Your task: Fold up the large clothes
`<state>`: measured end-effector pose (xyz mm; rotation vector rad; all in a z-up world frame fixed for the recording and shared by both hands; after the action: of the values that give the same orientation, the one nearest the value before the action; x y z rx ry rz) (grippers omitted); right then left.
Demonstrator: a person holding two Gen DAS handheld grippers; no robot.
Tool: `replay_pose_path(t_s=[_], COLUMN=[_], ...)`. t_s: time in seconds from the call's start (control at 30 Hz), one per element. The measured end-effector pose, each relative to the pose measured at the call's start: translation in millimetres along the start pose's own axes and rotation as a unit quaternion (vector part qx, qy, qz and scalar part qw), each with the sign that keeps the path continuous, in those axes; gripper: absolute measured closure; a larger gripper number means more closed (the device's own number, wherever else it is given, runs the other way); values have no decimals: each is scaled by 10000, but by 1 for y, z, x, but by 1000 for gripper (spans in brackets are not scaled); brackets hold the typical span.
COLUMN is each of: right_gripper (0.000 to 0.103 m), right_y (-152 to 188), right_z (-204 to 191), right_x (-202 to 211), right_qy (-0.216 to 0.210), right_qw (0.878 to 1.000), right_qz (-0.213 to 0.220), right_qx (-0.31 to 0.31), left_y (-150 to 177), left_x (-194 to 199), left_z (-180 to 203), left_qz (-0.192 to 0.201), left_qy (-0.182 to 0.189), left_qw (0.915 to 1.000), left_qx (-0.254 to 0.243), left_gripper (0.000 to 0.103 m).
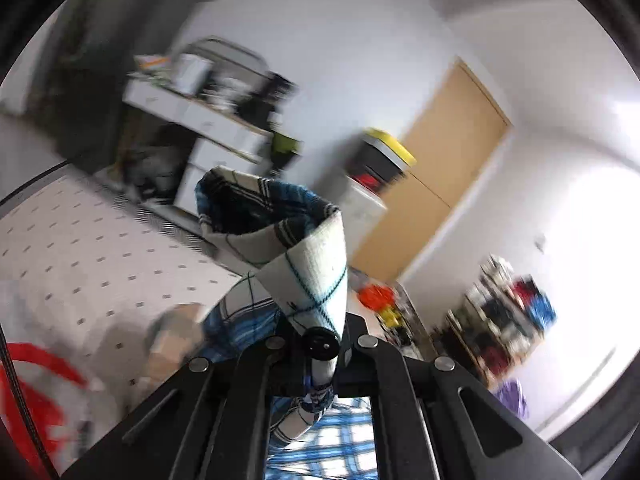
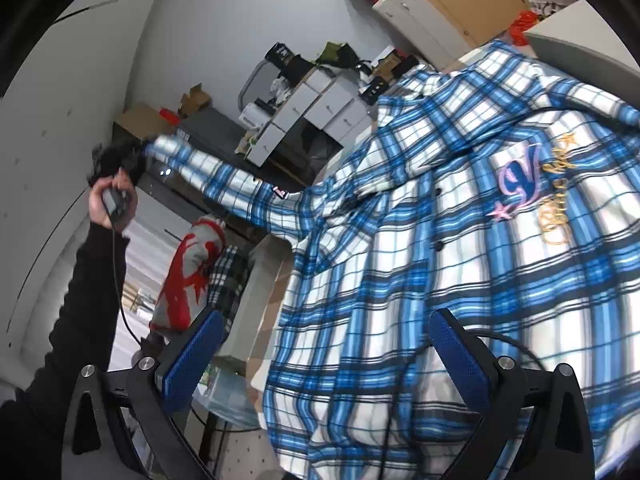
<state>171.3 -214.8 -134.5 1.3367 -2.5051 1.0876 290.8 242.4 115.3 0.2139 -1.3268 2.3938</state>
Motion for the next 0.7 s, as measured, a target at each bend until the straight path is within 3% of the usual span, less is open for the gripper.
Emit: replay_pose_path(t_s=[0.17, 0.4, 0.6, 0.7], right_gripper=[0, 0, 0, 0], right_y=[-7, -6, -3, -2], right_z=[19, 52, 88, 100], right_x=[29, 52, 60, 66], right_qy=[118, 285, 404, 410], right_qw=[9995, 9981, 9958, 9948], right_qz=[286, 451, 476, 488], right_qx=[-93, -318, -667, -792], left_y=[51, 159, 266, 324], left_x=[-69, -171, -229, -245], left_z=[71, 133, 144, 139], left_qz=[-645, -1818, -2813, -3302], left_qy=[377, 791, 788, 683], left_qw=[9954, 9748, 9456, 9224], left_qx=[-601, -1019, -1431, -1882], left_gripper=[101, 101, 101, 101])
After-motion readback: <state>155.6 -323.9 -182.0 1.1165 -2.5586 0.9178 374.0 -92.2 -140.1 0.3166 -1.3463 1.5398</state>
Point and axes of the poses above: each gripper's, at about its wrist camera, not at the fingertips, and x roughly against the way its jaws point, z to its right, y to its underside, the point moved 4 cm from there along -x, roughly the way its jaws point, and after that the axes turned 2 degrees about y, right-handed, at the moved point
